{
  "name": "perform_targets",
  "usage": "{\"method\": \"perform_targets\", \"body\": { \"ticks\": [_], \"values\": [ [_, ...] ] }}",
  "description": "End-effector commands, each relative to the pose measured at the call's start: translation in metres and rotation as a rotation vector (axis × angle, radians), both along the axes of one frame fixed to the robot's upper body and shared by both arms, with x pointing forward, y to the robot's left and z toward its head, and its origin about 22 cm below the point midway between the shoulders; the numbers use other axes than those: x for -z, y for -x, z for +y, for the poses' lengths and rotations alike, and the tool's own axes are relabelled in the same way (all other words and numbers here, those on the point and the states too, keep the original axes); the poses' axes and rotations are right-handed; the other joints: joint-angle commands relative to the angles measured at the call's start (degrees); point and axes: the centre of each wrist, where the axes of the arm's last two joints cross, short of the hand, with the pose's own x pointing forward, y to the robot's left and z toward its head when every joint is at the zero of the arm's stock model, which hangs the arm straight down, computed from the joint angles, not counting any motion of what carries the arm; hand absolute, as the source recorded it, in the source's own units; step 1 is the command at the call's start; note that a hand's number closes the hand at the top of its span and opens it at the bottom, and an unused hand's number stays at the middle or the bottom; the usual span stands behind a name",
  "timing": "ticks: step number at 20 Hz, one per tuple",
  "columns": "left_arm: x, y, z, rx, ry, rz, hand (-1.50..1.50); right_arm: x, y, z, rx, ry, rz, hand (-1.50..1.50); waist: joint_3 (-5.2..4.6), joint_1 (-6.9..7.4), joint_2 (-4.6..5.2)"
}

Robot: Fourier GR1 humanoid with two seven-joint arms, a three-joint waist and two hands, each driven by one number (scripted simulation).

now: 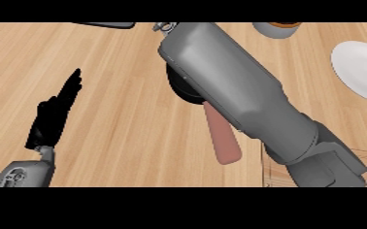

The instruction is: Pick the cupcake from the cutting board and place it in the pot

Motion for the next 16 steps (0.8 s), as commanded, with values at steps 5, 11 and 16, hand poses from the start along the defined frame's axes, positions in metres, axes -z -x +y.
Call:
{"method": "perform_targets", "body": {
  "ticks": [5,11,16],
  "values": [
    [0.003,0.007,0.007,-0.04,0.001,0.012,0.0,0.013,-0.017,-0.003,0.195,-0.178,-0.034,1.5,0.16,-1.8,0.12],
    [0.003,0.015,0.012,-0.052,-0.012,0.006,0.0,0.027,-0.038,-0.021,0.193,-0.199,0.017,1.5,0.26,-3.07,0.07],
    [0.009,0.011,0.011,-0.066,0.013,-0.005,0.0,0.049,-0.053,-0.036,0.199,-0.175,0.069,1.5,0.2,-3.39,0.59]
  ]
}}
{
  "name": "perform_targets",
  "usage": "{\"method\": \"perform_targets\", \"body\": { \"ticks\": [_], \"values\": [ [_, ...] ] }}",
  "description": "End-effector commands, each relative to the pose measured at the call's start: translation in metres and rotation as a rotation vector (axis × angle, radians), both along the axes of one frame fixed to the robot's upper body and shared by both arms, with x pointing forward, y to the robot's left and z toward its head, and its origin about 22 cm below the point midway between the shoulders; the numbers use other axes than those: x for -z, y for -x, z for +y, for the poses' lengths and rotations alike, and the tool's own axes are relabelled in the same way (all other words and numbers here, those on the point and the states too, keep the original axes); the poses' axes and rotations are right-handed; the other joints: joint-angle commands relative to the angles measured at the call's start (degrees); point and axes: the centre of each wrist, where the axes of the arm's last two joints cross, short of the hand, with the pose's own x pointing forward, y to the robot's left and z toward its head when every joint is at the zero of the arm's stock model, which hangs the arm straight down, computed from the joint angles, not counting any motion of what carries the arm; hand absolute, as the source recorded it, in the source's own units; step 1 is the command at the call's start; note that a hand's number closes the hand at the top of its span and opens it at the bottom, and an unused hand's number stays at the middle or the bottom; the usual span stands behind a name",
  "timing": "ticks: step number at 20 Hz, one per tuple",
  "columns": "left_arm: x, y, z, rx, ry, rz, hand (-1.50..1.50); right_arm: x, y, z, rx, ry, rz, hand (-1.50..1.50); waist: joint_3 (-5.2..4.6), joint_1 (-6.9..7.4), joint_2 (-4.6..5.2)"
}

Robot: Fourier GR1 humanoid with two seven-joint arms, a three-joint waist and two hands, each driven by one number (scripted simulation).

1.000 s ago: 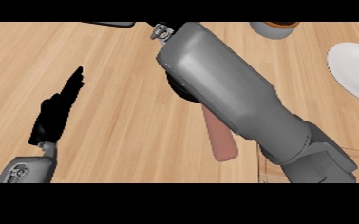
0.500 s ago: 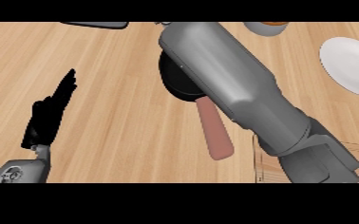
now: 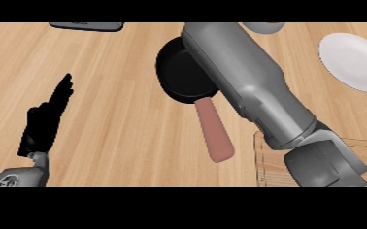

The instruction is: Pick the cupcake from the cutting board and place it in the pot

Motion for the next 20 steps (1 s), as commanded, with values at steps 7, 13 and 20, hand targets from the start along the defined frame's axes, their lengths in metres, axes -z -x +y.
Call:
{"method": "perform_targets", "body": {
  "ticks": [7,13,20],
  "values": [
    [-0.004,0.003,0.008,-0.012,-0.001,-0.01,0.0,0.059,-0.019,-0.034,0.121,-0.239,0.007,-1.5,0.12,-0.31,0.67],
    [-0.008,0.001,-0.003,0.007,0.015,-0.014,0.0,0.074,-0.025,-0.053,0.069,-0.362,-0.038,-1.5,0.19,-0.01,0.85],
    [-0.004,-0.001,0.002,-0.004,-0.005,-0.021,0.0,0.047,-0.026,-0.045,-0.026,-0.401,-0.295,-1.5,0.14,0.0,0.73]
  ]
}}
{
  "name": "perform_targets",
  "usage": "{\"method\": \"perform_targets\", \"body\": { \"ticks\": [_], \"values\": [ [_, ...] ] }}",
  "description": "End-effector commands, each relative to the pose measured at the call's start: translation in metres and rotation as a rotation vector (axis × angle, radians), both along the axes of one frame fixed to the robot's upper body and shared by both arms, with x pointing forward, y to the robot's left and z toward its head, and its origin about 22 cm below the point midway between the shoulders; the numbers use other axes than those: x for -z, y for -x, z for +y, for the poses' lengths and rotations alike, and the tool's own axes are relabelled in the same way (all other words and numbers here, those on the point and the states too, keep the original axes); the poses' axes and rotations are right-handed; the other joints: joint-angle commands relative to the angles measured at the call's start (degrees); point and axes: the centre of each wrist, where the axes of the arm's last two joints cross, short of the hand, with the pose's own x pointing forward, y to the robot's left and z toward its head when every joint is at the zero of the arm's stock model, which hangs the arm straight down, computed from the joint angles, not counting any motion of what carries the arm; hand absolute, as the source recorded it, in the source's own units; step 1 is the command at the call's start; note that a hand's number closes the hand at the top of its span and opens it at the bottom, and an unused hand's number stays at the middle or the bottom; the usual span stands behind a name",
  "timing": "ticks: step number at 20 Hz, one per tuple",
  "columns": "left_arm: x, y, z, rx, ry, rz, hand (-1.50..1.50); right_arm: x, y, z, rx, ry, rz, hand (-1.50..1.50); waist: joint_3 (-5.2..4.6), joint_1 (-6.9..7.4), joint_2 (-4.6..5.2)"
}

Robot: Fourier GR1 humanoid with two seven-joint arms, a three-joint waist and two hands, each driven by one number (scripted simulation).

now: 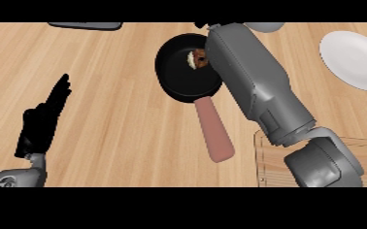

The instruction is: Pick the cupcake from the cutting board and place it in the pot

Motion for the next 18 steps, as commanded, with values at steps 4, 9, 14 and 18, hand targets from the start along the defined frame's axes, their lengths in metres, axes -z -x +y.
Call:
{"method": "perform_targets", "body": {
  "ticks": [4,9,14,18],
  "values": [
    [-0.001,0.006,0.003,-0.007,-0.003,0.002,0.0,-0.02,0.004,0.006,0.009,-0.191,-0.435,-1.5,0.07,0.0,-0.45],
    [0.004,0.013,0.013,-0.01,-0.012,0.008,0.0,-0.035,0.005,0.014,0.006,-0.299,-0.433,-1.5,-0.02,-0.37,-1.25],
    [0.011,0.01,-0.003,-0.009,0.0,0.023,0.0,-0.018,0.013,0.013,-0.022,-0.407,-0.457,-1.5,0.02,-0.8,-1.6],
    [-0.004,0.003,0.02,-0.052,-0.005,0.039,0.0,0.0,0.032,0.024,-0.089,-0.442,-0.461,-1.5,0.02,-2.87,-2.43]
  ]
}}
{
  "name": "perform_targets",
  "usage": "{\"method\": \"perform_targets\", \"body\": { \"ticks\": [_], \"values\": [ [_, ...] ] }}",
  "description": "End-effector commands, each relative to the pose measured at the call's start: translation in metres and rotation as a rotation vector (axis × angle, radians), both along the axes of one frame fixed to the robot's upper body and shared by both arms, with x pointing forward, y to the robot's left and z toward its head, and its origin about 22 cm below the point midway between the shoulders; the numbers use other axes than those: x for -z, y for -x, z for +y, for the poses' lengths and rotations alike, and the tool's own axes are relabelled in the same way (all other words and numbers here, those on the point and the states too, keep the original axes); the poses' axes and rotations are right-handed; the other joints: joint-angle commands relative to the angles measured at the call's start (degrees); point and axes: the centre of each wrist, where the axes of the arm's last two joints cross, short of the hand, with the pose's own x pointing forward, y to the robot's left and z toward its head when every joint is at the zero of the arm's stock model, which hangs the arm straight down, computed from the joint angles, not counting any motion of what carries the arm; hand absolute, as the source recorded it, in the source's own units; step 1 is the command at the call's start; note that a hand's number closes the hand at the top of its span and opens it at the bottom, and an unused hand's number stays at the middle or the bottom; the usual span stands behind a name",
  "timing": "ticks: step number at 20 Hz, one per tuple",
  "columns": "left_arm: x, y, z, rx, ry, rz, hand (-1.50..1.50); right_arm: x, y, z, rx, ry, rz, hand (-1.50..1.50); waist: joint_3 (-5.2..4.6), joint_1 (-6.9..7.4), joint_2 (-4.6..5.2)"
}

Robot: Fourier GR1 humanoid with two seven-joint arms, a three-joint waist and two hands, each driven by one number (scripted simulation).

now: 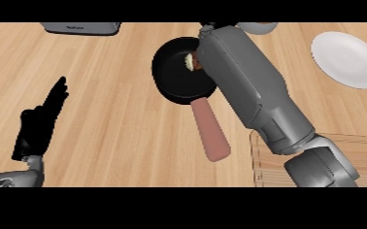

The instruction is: Pick the cupcake from the cutting board and place it in the pot

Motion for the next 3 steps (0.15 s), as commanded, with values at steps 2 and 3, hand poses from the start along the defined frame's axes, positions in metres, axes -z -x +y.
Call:
{"method": "perform_targets", "body": {
  "ticks": [2,3],
  "values": [
    [0.008,0.0,0.012,-0.037,0.005,0.022,0.0,0.025,0.025,0.013,-0.043,-0.112,-0.075,-1.5,-0.03,-2.25,-0.71],
    [0.012,0.011,0.013,-0.041,-0.005,0.012,0.0,0.032,0.03,0.016,-0.051,-0.105,-0.056,-1.5,-0.03,-2.14,-0.79]
  ]
}}
